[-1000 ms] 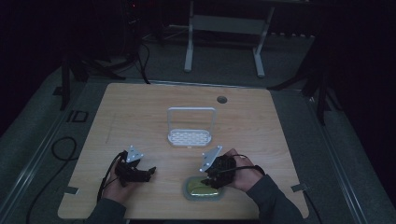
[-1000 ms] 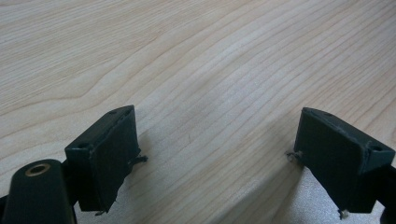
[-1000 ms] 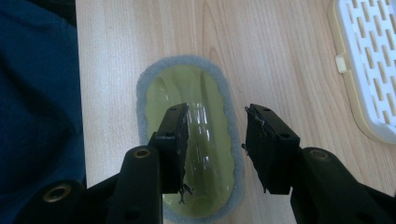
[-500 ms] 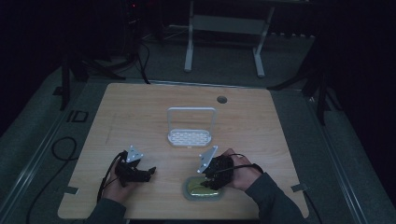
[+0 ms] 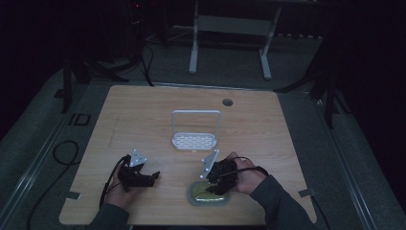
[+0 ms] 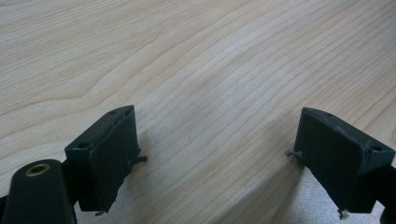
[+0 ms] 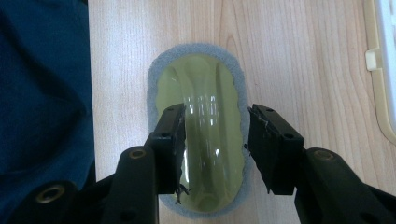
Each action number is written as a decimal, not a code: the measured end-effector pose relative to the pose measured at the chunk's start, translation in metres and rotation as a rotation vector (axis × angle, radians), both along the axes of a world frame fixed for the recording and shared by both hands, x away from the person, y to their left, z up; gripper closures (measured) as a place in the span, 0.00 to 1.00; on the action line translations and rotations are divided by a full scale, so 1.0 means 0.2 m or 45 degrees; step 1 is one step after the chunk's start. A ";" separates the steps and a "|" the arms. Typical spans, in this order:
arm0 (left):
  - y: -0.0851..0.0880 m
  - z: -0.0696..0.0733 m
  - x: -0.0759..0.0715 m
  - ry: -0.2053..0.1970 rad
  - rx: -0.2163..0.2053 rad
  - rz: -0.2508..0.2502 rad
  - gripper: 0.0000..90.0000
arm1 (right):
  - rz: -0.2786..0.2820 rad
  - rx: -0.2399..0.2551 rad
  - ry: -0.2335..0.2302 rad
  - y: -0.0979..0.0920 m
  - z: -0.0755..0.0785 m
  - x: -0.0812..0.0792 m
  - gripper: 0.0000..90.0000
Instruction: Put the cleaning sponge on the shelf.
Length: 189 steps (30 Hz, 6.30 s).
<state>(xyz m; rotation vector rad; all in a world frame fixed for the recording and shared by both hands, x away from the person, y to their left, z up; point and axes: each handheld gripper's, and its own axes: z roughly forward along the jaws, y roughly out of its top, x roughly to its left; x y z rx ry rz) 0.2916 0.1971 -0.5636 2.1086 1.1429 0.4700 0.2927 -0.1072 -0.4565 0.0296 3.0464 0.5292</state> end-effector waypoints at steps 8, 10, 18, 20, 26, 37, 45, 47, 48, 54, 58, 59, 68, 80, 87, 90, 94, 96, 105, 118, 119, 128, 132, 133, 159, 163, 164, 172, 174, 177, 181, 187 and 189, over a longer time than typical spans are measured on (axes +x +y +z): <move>0.00 0.00 0.00 -0.001 0.000 0.000 0.15 | 0.022 -0.018 0.007 0.01 0.00 0.00 0.65; 0.00 0.00 0.00 0.000 0.000 0.000 0.15 | 0.023 -0.019 0.012 0.01 0.00 0.00 0.66; 0.00 0.00 0.00 -0.001 0.000 0.000 0.15 | 0.038 -0.041 0.021 0.02 -0.01 0.00 0.66; 0.00 0.00 0.00 -0.001 0.000 0.000 0.15 | 0.044 -0.051 0.024 0.02 -0.01 0.00 0.66; 0.00 0.00 0.00 -0.001 0.000 0.000 0.15 | 0.061 -0.090 0.026 0.04 -0.03 0.00 0.66; 0.00 0.00 0.00 0.000 -0.001 0.000 0.15 | 0.078 -0.139 0.038 0.06 -0.06 0.00 0.66; 0.00 0.00 0.00 0.000 0.000 0.000 0.15 | 0.088 -0.172 0.041 0.07 -0.08 0.00 0.67; 0.00 0.00 0.00 -0.001 -0.001 0.000 0.15 | 0.092 -0.180 0.044 0.07 -0.09 0.00 0.68; 0.00 0.00 0.00 -0.001 0.000 0.000 0.15 | 0.092 -0.181 0.045 0.07 -0.09 0.00 0.68; 0.00 0.00 0.00 0.000 0.000 0.000 0.15 | 0.098 -0.199 0.044 0.08 -0.10 0.01 0.70; 0.00 0.00 0.00 0.000 0.000 -0.001 0.15 | 0.098 -0.217 0.043 0.08 -0.11 0.01 0.72; 0.00 0.00 0.00 0.000 0.000 0.000 0.15 | 0.103 -0.219 0.041 0.08 -0.11 0.01 0.72; 0.00 0.00 0.00 -0.001 -0.001 0.000 0.15 | 0.117 -0.250 0.039 0.10 -0.11 0.01 0.75; 0.00 0.00 0.00 -0.001 -0.001 0.000 0.15 | 0.138 -0.288 0.034 0.12 -0.11 0.01 0.77; 0.00 0.00 0.00 0.000 0.000 0.000 0.15 | 0.146 -0.296 0.033 0.13 -0.11 0.01 0.78; 0.00 0.00 0.00 0.001 0.001 -0.001 0.15 | 0.146 -0.292 0.029 0.13 -0.11 0.01 0.79; 0.00 0.00 0.00 0.000 0.001 -0.001 0.15 | 0.148 -0.287 0.022 0.12 -0.11 0.01 0.79; 0.00 0.00 0.00 0.000 0.000 0.000 0.15 | 0.145 -0.284 0.023 0.12 -0.11 0.01 0.79; 0.00 0.00 0.00 -0.001 0.000 0.000 0.15 | 0.135 -0.269 0.012 0.12 -0.09 0.03 0.79; 0.00 0.00 0.00 0.001 0.002 -0.002 0.15 | 0.097 -0.224 -0.023 0.11 -0.04 0.08 0.79; 0.00 0.00 0.00 0.001 0.001 -0.002 0.15 | 0.095 -0.220 -0.024 0.11 -0.03 0.09 0.79; 0.00 0.00 0.00 0.002 0.001 -0.002 0.15 | 0.054 -0.182 -0.053 0.11 -0.01 0.15 0.79; 0.00 0.00 0.00 0.001 -0.001 0.000 0.15 | 0.047 -0.166 -0.064 0.12 0.00 0.17 0.79; 0.00 0.00 0.00 0.000 -0.002 0.001 0.15 | 0.044 -0.163 -0.068 0.12 0.00 0.17 0.79; 0.00 0.00 0.00 -0.002 0.001 0.001 0.15 | 0.020 -0.156 -0.162 0.17 0.05 0.29 0.79; 0.00 0.00 0.00 -0.001 -0.001 0.001 0.15 | 0.020 -0.172 -0.166 0.18 0.05 0.31 0.79; 0.00 0.00 0.00 -0.001 0.000 0.001 0.15 | 0.016 -0.174 -0.168 0.18 0.05 0.32 0.79; 0.00 0.00 0.00 -0.002 -0.002 0.002 0.15 | 0.003 -0.168 -0.183 0.18 0.06 0.37 0.79; 0.00 0.00 0.00 -0.001 -0.002 0.002 0.15 | 0.001 -0.174 -0.191 0.18 0.06 0.38 0.79; 0.00 0.00 0.00 -0.002 -0.002 0.002 0.15 | -0.004 -0.177 -0.205 0.18 0.06 0.40 0.79; 0.00 0.00 0.00 -0.001 -0.001 0.002 0.15 | -0.012 -0.174 -0.214 0.19 0.08 0.41 0.79; 0.00 0.00 0.00 -0.002 -0.002 0.002 0.15 | -0.009 -0.177 -0.246 0.21 0.09 0.44 0.79; 0.00 0.00 0.00 -0.002 -0.002 0.003 0.15 | -0.006 -0.181 -0.257 0.22 0.09 0.44 0.79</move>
